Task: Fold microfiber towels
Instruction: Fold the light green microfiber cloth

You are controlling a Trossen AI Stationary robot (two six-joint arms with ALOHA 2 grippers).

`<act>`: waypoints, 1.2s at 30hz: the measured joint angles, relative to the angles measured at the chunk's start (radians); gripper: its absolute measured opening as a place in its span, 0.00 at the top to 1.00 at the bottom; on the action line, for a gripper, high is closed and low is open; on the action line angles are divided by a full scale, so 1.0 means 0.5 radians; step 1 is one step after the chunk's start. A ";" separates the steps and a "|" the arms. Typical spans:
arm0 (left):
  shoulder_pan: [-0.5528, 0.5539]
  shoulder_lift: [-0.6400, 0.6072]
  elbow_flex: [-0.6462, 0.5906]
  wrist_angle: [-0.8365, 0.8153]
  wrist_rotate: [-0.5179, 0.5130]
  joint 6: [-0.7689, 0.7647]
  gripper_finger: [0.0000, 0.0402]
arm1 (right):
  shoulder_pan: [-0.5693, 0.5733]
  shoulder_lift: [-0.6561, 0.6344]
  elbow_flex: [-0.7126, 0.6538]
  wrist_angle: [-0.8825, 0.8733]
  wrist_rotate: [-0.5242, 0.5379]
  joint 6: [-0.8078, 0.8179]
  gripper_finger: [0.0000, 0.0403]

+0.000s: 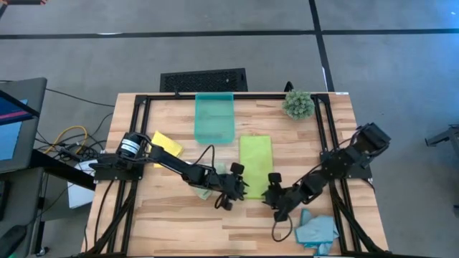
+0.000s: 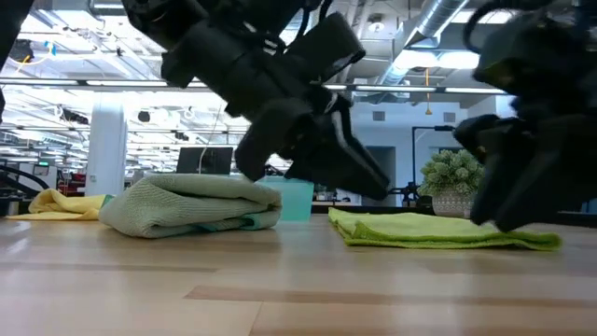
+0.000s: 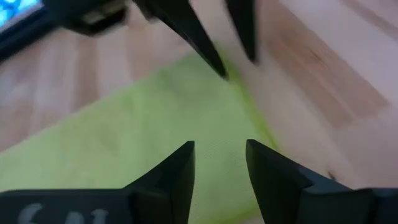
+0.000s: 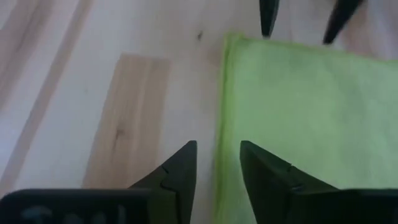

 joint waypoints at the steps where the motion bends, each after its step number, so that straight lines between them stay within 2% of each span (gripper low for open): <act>1: 0.010 -0.004 0.002 -0.023 -0.005 -0.032 0.65 | -0.014 0.024 0.020 0.019 0.000 -0.015 0.60; 3: 0.030 -0.001 0.000 -0.080 0.020 -0.070 0.65 | -0.037 0.063 0.040 0.021 0.002 -0.037 0.57; 6: 0.042 0.000 -0.001 -0.130 0.202 -0.036 0.65 | -0.049 0.140 0.083 0.035 -0.012 -0.053 0.53; 8: 0.029 0.016 -0.001 -0.113 0.312 0.062 0.66 | -0.044 0.188 0.090 0.033 -0.005 -0.081 0.53; 10: 0.018 0.023 -0.004 -0.105 0.318 0.099 0.67 | -0.041 0.248 0.106 0.072 0.024 -0.093 0.54; 14: 0.023 0.022 0.000 -0.080 0.246 0.055 0.69 | -0.053 0.317 0.115 0.116 0.032 -0.090 0.62; 20: 0.017 0.022 -0.001 -0.040 0.154 0.125 0.72 | -0.077 0.300 0.113 0.102 0.000 -0.092 0.86; 23: 0.016 0.022 -0.001 0.018 -0.095 0.038 0.74 | -0.079 0.235 0.104 0.051 -0.007 -0.098 0.97; 25: 0.038 0.022 -0.001 0.039 -0.207 -0.048 0.75 | -0.063 0.162 0.092 -0.001 -0.046 -0.097 0.97; 29: 0.101 0.022 -0.001 0.026 -0.101 -0.149 0.78 | -0.024 -0.026 0.094 0.008 -0.142 -0.070 0.94; 34: 0.178 0.022 -0.001 0.010 -0.131 -0.383 0.81 | 0.004 -0.166 0.095 0.005 -0.388 0.038 0.98; 36: 0.200 0.022 -0.001 0.009 -0.007 -0.396 0.83 | 0.026 -0.189 0.095 0.005 -0.420 0.051 0.99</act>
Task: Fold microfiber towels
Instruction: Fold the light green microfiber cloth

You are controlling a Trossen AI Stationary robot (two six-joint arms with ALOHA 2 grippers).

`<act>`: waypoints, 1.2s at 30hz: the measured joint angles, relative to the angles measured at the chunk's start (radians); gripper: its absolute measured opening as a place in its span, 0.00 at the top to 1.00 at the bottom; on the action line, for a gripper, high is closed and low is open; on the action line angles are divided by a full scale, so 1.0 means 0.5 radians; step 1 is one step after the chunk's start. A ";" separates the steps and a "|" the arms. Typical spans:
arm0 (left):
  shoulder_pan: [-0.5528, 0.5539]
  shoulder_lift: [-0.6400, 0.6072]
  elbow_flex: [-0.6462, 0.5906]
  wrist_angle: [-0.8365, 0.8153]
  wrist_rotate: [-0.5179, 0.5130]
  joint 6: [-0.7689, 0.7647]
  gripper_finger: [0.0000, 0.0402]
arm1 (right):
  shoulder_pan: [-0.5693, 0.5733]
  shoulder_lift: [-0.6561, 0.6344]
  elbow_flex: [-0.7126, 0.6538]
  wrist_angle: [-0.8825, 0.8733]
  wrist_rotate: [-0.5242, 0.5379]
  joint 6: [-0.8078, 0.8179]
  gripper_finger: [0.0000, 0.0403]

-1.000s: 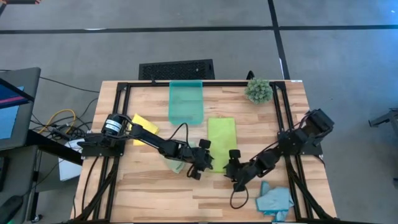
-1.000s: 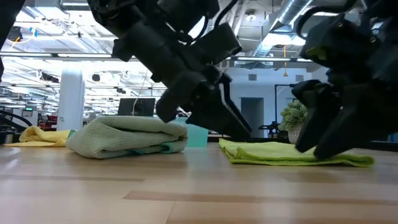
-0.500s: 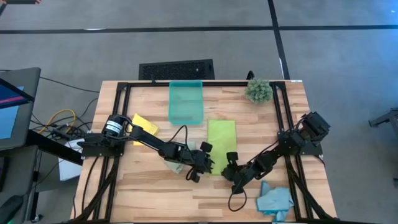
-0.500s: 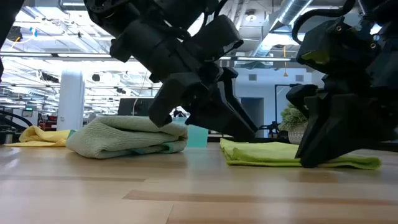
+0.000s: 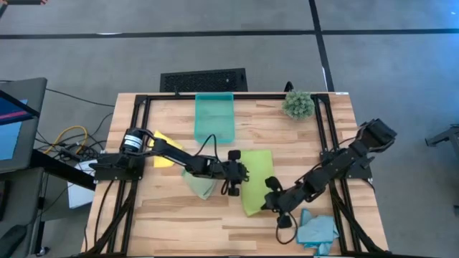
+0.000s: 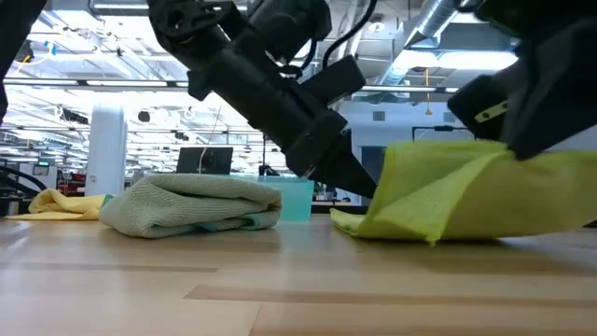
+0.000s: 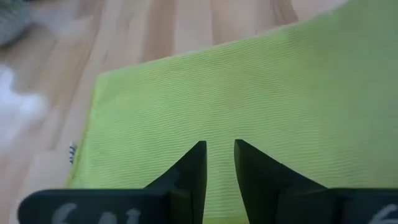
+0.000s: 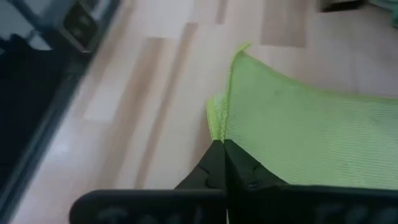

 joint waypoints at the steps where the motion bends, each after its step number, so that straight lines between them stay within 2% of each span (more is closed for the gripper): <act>1: 0.005 0.000 0.000 0.002 0.082 0.009 0.83 | 0.011 0.000 0.000 -0.005 0.000 0.002 0.99; 4: -0.001 0.000 -0.001 0.036 0.305 0.046 0.85 | 0.030 0.017 0.000 -0.017 -0.006 0.003 0.97; 9: -0.002 0.079 -0.002 0.134 0.319 0.048 0.88 | 0.035 0.014 0.001 -0.021 -0.004 0.066 0.95; 12: 0.000 0.193 0.000 0.277 0.422 0.100 0.90 | 0.041 0.008 0.002 -0.021 -0.002 0.070 0.96; 16: -0.005 0.261 0.042 0.288 0.438 0.113 0.93 | 0.053 0.009 0.002 -0.037 -0.004 0.071 0.98; 21: -0.016 0.261 0.090 0.242 0.628 0.167 0.96 | 0.052 -0.028 0.015 -0.054 -0.098 0.130 0.98; 24: -0.074 0.252 0.150 0.193 0.569 0.260 0.97 | 0.058 -0.083 0.039 -0.081 -0.112 0.173 0.98; 28: -0.141 0.229 0.251 -0.103 0.233 0.321 0.99 | 0.078 -0.188 0.067 -0.189 -0.111 0.176 0.98; 29: -0.146 0.227 0.275 -0.147 0.218 0.322 0.99 | 0.079 -0.224 0.069 -0.214 -0.110 0.177 0.98; 33: -0.143 0.222 0.286 -0.185 0.377 0.368 1.00 | 0.025 -0.384 0.072 -0.361 -0.084 0.223 0.98; 36: -0.141 0.247 0.285 -0.180 0.386 0.387 1.00 | -0.050 -0.494 0.072 -0.486 -0.029 0.260 0.98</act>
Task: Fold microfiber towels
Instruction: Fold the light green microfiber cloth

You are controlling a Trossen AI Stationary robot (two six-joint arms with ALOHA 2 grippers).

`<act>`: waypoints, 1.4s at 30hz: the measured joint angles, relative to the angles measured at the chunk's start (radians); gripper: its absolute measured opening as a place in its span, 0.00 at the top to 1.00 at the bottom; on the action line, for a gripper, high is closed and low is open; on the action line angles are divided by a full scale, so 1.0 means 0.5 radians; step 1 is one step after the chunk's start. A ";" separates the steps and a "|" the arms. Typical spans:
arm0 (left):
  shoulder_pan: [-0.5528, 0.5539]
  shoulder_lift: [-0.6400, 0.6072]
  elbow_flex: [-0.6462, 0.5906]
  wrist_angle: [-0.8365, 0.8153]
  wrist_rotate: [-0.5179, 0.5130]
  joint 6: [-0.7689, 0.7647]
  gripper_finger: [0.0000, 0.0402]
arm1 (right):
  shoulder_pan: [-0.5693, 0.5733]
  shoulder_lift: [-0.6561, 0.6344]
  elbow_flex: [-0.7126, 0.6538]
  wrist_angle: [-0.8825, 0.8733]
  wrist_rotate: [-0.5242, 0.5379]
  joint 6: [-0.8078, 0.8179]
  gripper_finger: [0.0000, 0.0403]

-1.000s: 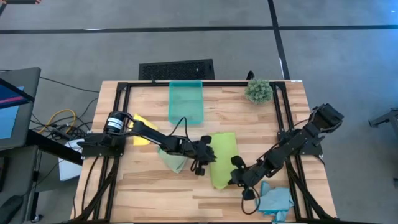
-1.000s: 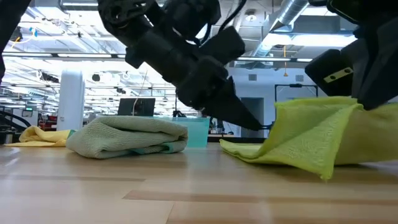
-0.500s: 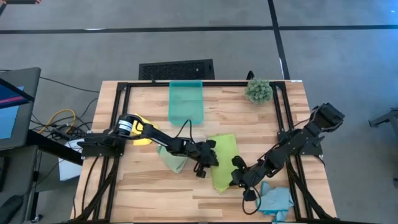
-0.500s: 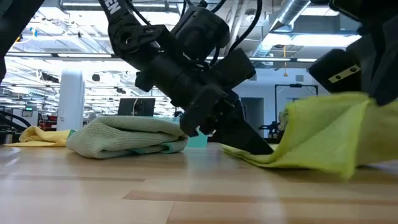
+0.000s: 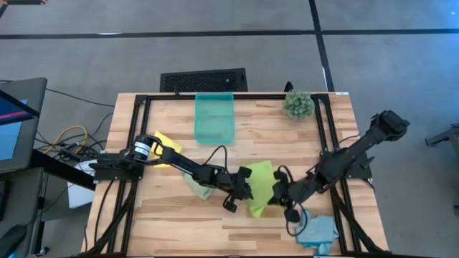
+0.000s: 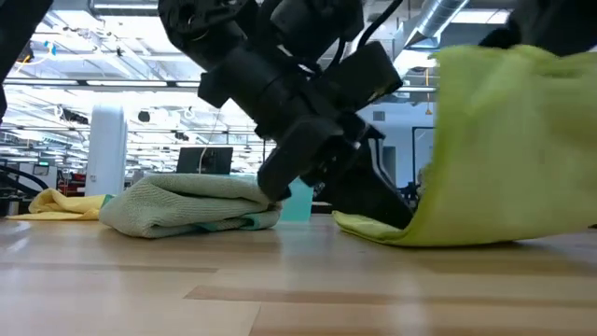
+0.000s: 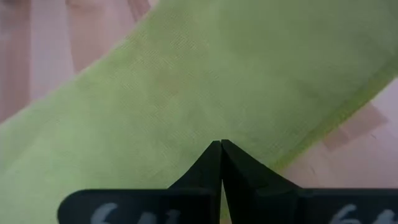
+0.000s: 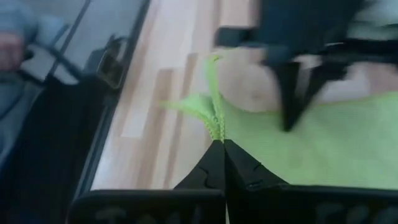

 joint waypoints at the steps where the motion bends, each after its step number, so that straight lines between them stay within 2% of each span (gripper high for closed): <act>1: 0.000 0.001 -0.002 -0.004 -0.004 0.013 1.00 | -0.027 -0.028 0.000 -0.023 0.000 0.013 0.98; 5: -0.025 -0.048 -0.002 -0.081 -0.110 0.037 1.00 | -0.138 -0.063 0.000 -0.109 -0.047 0.021 0.98; 9: -0.050 -0.176 -0.001 -0.399 -0.348 0.060 1.00 | -0.297 -0.047 0.000 -0.197 -0.165 0.015 0.98; 12: -0.052 -0.270 -0.001 -0.619 -0.518 -0.029 1.00 | -0.430 -0.047 0.000 -0.240 -0.179 -0.055 0.98; 18: -0.021 -0.307 -0.006 -0.898 -0.674 -0.156 1.00 | -0.701 -0.030 0.000 -0.249 -0.298 -0.246 0.98; 23: -0.031 -0.307 -0.173 -0.667 -0.722 -0.156 1.00 | -0.902 0.117 -0.003 -0.207 -0.465 -0.400 0.98; 31: -0.099 -0.320 -0.458 -0.136 -1.089 -0.158 1.00 | -1.025 0.291 -0.002 0.019 -0.734 -0.575 0.98; 34: -0.136 -0.320 -0.552 0.025 -1.219 -0.161 1.00 | -1.043 0.289 -0.002 0.015 -0.712 -0.574 0.98; 42: -0.184 -0.321 -0.663 0.320 -1.489 -0.123 1.00 | -1.080 0.159 -0.002 0.019 -0.458 -0.573 0.98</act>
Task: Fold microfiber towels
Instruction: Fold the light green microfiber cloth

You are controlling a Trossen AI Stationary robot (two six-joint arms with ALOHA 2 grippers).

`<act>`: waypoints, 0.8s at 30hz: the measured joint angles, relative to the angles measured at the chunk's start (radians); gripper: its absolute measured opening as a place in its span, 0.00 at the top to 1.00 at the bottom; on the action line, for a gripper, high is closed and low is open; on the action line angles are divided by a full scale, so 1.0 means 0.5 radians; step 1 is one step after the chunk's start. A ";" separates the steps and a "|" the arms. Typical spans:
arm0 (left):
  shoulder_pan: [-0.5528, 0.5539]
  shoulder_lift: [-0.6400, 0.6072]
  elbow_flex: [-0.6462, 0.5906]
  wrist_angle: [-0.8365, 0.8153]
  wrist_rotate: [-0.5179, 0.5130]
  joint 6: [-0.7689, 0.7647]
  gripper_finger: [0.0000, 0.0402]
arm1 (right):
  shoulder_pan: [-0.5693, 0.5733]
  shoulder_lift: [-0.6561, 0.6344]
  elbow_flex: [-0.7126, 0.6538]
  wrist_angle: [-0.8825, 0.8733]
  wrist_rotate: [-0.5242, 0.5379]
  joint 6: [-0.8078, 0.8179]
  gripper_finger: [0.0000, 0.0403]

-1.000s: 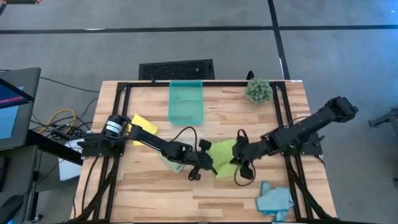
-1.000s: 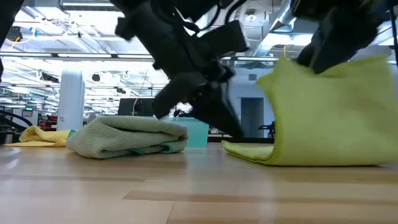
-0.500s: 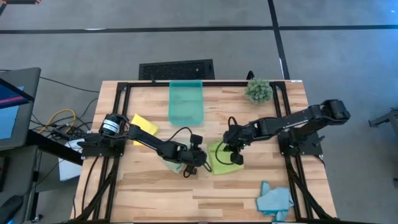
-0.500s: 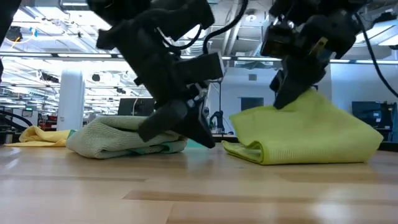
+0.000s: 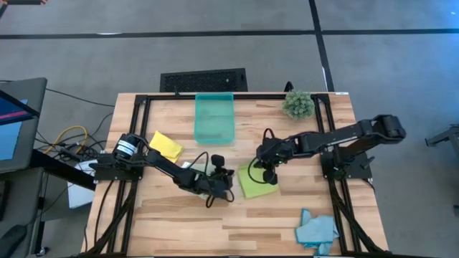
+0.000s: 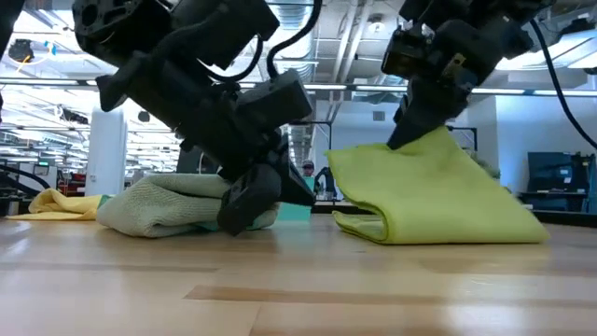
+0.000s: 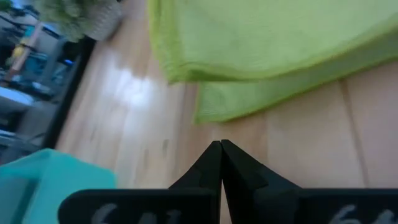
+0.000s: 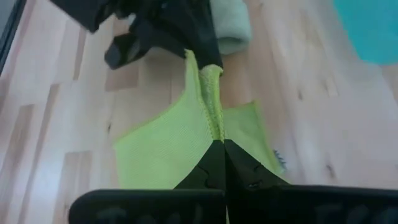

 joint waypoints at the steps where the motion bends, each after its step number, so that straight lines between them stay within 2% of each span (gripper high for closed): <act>1: 0.000 -0.001 -0.009 0.030 -0.002 0.021 1.00 | -0.006 -0.004 0.000 -0.003 0.016 0.000 0.98; 10: -0.001 -0.001 -0.037 0.085 0.011 0.051 1.00 | -0.030 0.116 -0.026 0.002 0.031 0.015 0.98; 16: -0.001 -0.001 -0.037 0.067 0.018 0.052 1.00 | -0.025 0.150 -0.048 -0.009 0.186 0.075 0.98; 24: -0.001 -0.001 -0.037 0.064 0.018 0.066 1.00 | -0.019 0.153 -0.047 -0.019 0.141 0.089 0.98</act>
